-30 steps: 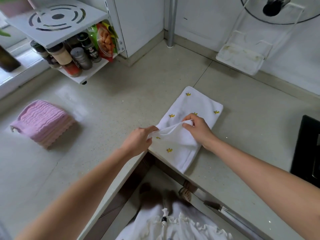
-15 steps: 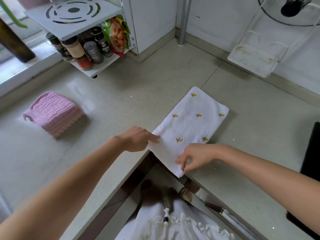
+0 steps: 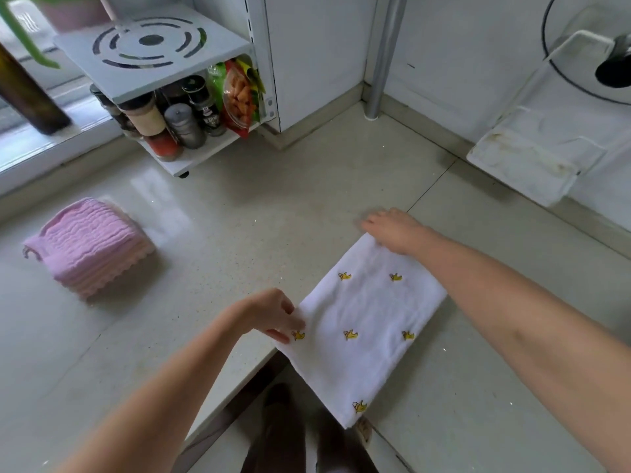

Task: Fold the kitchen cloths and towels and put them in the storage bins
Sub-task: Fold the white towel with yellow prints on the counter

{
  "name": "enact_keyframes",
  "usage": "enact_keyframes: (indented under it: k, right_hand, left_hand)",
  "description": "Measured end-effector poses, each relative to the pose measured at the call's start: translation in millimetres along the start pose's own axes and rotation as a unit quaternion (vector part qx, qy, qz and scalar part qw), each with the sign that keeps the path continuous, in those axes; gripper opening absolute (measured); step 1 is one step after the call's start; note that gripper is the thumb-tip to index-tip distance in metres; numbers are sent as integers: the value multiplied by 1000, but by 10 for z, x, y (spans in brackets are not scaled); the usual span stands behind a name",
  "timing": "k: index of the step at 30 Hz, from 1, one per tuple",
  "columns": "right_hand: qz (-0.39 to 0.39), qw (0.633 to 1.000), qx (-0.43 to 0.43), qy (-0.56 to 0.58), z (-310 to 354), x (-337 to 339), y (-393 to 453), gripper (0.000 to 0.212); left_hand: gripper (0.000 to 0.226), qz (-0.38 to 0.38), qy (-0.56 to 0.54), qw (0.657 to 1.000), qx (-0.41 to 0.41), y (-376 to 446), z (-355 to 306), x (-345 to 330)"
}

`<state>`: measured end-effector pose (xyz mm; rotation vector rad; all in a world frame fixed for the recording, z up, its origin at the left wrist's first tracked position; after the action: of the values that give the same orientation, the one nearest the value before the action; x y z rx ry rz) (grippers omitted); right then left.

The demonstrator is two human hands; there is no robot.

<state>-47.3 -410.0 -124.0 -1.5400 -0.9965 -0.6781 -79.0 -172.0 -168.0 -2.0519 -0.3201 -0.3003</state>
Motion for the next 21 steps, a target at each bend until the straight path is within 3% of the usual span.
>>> enact_keyframes:
  k: [4, 7, 11, 14, 17, 19, 21]
  right_hand:
    - [5, 1000, 4, -23, -147, 68, -126, 29]
    - [-51, 995, -38, 79, -470, 351, -372, 22]
    - [-151, 976, -122, 100, -938, 860, -874, 20]
    - [-225, 958, -157, 83, -1107, 1085, -1167, 22]
    - [-270, 944, -169, 82, -1097, 1024, -1307, 39]
    - [-288, 938, -160, 107, -967, 815, -1324, 49]
    - [-239, 950, -153, 131, -740, 410, -1247, 54]
  left_hand:
    - [7, 31, -22, 999, -20, -146, -154, 36]
    - [11, -64, 77, 993, -55, -243, -440, 472]
    - [20, -335, 209, 910, -125, -527, -1014, 1401]
    - [20, -463, 221, 839, -181, -845, -1382, 1794]
    - [17, -525, 237, 787, -219, -1005, -1555, 1889]
    - [21, -528, 244, 781, -227, -916, -1499, 1853]
    - [24, -502, 270, 790, -227, -685, -1344, 1702]
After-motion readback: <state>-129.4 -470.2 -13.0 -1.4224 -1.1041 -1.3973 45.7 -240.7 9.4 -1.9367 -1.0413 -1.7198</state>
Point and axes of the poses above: each hand's wrist, its own y-axis towards the middle knuckle, its own x-axis out of the back of the hand, z = x × y, the point moved 10 cm from there along y, towards the middle knuckle, and after that the axes turned 6 degrees about y, right-handed, at the moved point
